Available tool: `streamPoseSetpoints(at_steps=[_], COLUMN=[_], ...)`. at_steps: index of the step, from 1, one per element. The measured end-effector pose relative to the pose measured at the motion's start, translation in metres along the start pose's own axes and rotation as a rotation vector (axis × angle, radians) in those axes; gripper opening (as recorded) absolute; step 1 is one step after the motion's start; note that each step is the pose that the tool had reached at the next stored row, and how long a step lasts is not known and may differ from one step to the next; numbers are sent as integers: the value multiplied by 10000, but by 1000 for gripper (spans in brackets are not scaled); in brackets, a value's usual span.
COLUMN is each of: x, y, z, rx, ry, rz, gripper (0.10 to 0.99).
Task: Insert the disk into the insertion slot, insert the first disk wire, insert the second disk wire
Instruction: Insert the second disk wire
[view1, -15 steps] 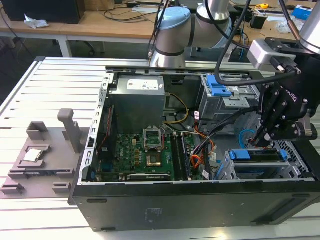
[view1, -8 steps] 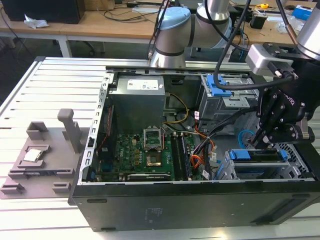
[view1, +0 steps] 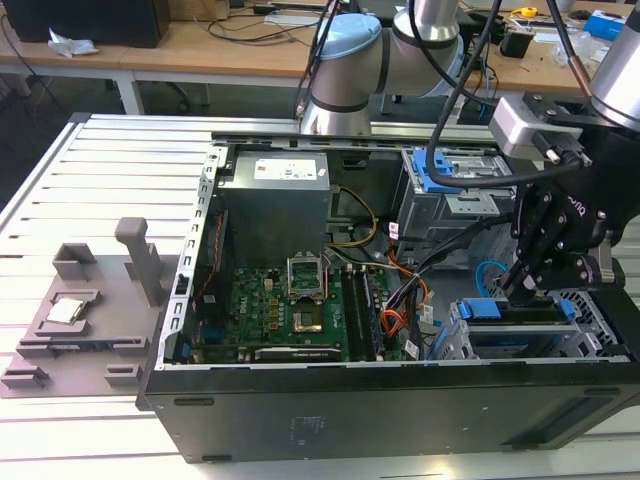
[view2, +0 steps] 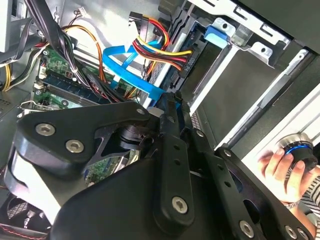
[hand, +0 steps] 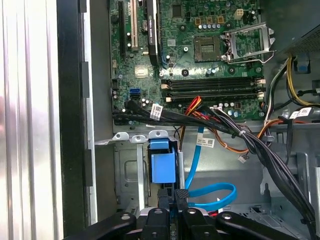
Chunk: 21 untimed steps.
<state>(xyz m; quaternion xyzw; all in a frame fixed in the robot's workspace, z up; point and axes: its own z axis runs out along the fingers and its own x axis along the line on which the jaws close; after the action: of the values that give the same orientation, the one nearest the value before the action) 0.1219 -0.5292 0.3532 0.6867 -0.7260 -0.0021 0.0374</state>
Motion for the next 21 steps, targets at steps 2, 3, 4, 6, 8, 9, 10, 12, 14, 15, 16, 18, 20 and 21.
streamPoseSetpoints(at_steps=[2, 3, 4, 6, 8, 9, 10, 12, 14, 15, 16, 18, 20, 21], x=[-1, -2, -5, -20, -28, -34, -36, -40, -42, -43, -44, -45, -45, -44], y=[-10, -16, -27, -54, -65, -73, -77, -86, -97, -101, -102, -104, -105, -105], z=[10, 15, 24, 44, 54, 61, 66, 74, 80, 87, 95, 112, 124, 128], rx=[0, 0, 0, -1, -1, -1, -1, -2, -1, -3, -1, -2, -3, -3], ry=[-2, 1, 0, -12, -14, -17, -18, -19, -18, -20, -24, -32, -37, -37], rz=[1, 1, 2, 1, 1, 0, 1, 0, 0, 1, 2, 0, -1, -1], gripper=[161, 161, 161, 161, 161, 161, 161, 161, 161, 161, 161, 161, 161, 161])
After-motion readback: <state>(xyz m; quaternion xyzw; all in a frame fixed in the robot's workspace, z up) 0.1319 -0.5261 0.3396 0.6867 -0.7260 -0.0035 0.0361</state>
